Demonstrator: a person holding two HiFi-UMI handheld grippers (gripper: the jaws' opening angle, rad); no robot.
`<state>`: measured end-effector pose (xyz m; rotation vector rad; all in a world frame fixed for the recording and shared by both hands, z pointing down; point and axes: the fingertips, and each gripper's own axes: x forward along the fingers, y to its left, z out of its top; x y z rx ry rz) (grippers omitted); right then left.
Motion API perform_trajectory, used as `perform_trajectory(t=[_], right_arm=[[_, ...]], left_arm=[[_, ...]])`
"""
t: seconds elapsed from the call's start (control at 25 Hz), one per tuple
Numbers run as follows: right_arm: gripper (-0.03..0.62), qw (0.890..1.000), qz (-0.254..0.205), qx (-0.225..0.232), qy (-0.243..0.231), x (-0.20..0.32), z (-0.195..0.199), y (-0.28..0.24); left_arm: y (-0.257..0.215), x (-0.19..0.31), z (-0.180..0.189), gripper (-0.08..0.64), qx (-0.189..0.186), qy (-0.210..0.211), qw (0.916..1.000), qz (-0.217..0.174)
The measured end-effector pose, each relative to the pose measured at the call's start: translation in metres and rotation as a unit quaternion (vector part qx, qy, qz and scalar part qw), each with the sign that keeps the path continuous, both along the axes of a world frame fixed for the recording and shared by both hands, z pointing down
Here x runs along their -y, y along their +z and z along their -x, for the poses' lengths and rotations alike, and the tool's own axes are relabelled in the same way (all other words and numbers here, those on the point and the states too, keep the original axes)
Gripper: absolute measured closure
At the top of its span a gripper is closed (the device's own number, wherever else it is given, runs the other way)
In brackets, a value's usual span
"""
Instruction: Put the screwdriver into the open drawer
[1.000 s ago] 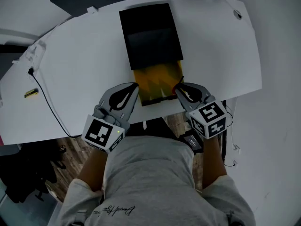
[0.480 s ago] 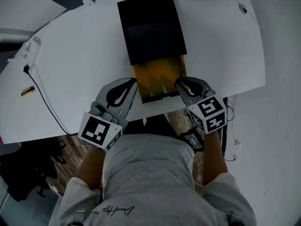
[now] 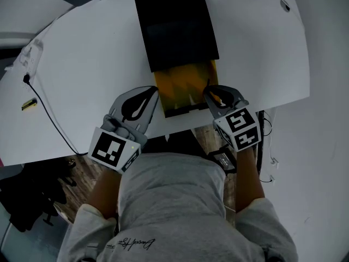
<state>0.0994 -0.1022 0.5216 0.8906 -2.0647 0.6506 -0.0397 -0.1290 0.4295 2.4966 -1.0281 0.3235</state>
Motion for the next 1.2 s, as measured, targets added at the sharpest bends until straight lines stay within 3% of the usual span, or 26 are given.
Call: perform_trajectory(t=[0.64,1.2], right_arm=[[0.518,0.998,0.014,-0.045,-0.043,0.002,0.021,0.016],[0.518,0.983,0.058,-0.128,-0.119,0.001,0.041,0.042]], left_arm=[[0.007,0.001,0.008,0.56,-0.005,-0.007,0.9999,0.009],[0.015,0.004,0.022,0.56,-0.009,-0.018,0.9996,0.02]])
